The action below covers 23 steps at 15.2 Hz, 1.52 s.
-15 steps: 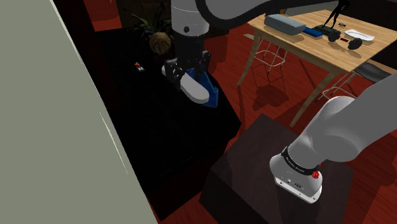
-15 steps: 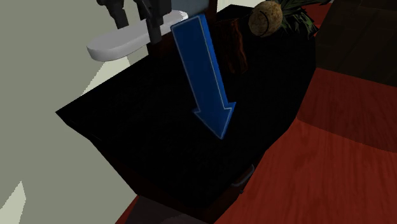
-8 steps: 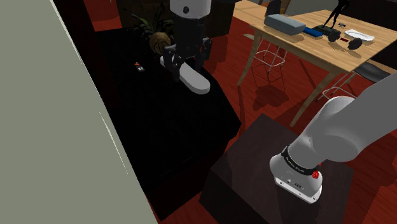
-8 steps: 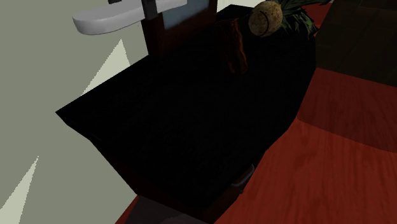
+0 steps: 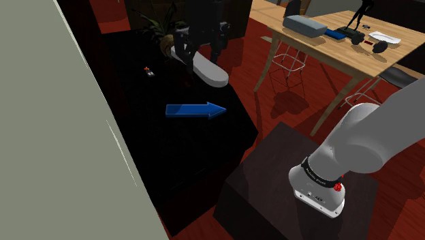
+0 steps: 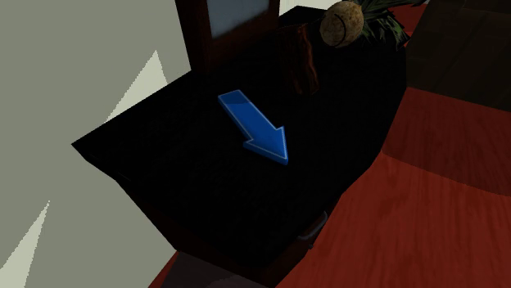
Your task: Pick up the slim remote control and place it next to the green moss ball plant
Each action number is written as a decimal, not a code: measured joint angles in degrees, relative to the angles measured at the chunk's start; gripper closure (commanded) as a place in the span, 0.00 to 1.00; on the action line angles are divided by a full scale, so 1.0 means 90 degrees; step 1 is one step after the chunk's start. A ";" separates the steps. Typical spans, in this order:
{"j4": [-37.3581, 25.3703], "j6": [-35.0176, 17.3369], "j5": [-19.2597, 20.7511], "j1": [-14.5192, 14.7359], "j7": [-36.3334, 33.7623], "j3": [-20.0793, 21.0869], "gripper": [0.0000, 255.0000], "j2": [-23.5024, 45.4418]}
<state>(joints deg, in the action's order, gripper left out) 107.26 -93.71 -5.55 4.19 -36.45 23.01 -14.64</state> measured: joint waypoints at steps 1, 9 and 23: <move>-0.0126 0.0093 0.0013 -0.0003 -0.0014 0.0004 1.00 0.0034; -0.1004 0.0773 0.0093 -0.0030 -0.0066 0.0007 1.00 0.0244; -0.1803 0.1269 0.0337 -0.0524 0.1087 -0.0702 1.00 0.0611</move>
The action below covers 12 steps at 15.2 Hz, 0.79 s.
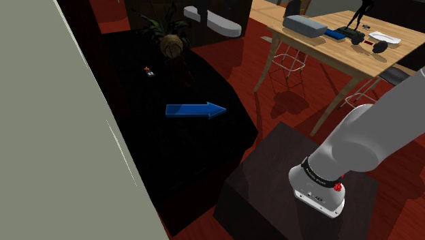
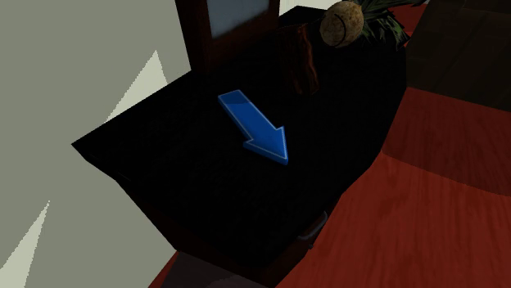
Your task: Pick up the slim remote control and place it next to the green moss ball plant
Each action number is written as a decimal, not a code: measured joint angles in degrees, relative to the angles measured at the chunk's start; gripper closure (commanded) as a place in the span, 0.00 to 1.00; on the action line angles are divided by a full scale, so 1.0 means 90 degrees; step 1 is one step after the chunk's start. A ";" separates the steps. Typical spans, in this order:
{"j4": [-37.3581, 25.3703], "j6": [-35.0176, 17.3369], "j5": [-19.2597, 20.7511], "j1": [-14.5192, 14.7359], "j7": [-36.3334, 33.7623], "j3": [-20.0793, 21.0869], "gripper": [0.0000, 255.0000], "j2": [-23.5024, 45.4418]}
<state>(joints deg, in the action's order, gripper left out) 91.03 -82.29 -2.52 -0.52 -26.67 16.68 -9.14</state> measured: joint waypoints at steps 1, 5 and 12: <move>-0.0037 0.0007 0.0023 -0.0059 0.0141 -0.0082 1.00 0.0038; -0.0290 0.0052 0.0121 -0.0316 0.0738 -0.0421 1.00 0.0264; -0.1134 0.0196 0.0285 -0.0722 0.1631 -0.0891 1.00 0.0977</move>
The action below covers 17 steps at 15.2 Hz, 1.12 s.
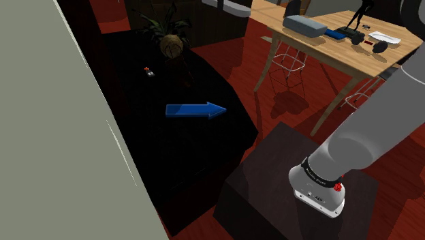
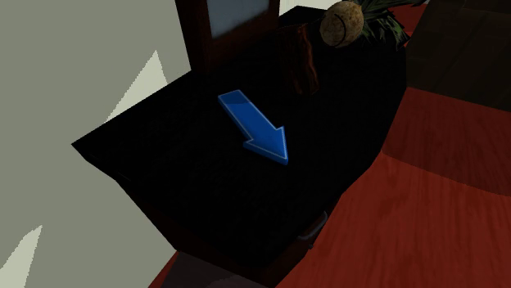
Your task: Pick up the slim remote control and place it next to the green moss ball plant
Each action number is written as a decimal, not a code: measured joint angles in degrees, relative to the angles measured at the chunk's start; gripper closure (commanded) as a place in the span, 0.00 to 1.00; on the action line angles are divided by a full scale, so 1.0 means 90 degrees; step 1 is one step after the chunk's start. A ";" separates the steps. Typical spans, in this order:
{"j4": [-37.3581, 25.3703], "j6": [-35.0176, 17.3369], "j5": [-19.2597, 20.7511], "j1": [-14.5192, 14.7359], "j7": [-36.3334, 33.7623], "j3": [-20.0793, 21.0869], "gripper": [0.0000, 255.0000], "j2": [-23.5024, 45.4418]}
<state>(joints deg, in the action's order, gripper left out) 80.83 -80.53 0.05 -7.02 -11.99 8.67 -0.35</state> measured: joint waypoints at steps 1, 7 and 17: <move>-0.0094 -0.0030 0.0019 -0.0058 0.0119 -0.0059 1.00 0.0128; -0.1408 0.0301 0.0096 -0.0474 0.0925 -0.0424 1.00 0.1111; -0.0331 -0.0575 0.0071 -0.0581 0.1088 -0.0490 1.00 0.0913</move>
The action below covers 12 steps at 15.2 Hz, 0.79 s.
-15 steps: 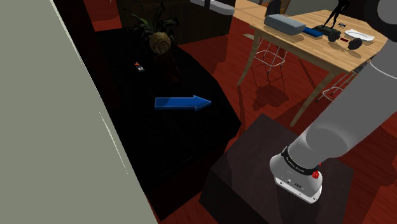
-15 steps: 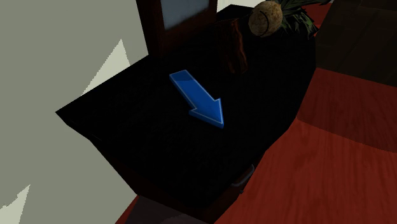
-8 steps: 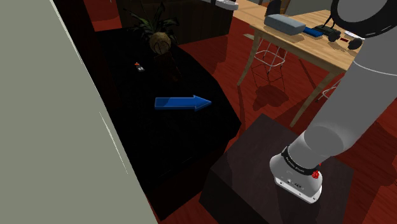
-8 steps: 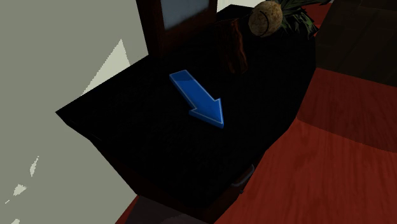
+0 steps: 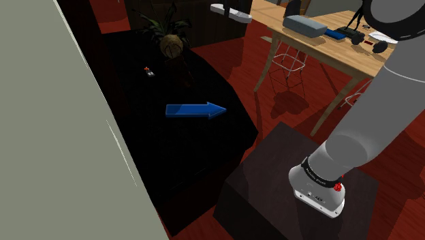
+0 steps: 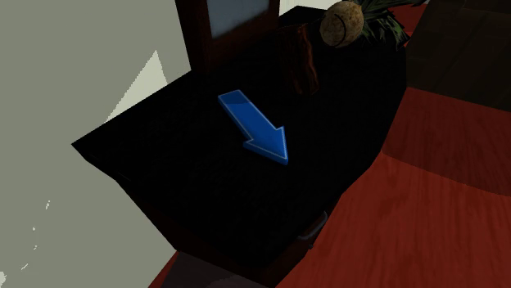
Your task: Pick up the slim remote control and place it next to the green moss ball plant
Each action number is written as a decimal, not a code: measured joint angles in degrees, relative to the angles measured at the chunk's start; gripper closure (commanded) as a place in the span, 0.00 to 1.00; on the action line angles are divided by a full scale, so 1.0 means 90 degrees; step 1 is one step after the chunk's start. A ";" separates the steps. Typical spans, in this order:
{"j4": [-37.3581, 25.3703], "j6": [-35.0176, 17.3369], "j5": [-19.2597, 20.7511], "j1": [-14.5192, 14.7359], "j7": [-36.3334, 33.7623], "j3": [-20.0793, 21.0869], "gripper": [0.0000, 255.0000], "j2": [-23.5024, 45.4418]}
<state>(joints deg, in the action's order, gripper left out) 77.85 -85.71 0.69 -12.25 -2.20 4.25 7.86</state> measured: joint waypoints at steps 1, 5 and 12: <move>0.0182 -0.0120 -0.0005 -0.0006 0.0006 -0.0003 1.00 -0.0062; 0.0708 -0.0531 -0.0013 -0.0015 0.0015 -0.0008 1.00 -0.0177; 0.1468 -0.1173 -0.0022 -0.0022 0.0021 -0.0012 1.00 -0.0297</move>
<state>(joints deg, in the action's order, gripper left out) 91.07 -96.26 0.50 -12.45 -2.01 4.14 5.19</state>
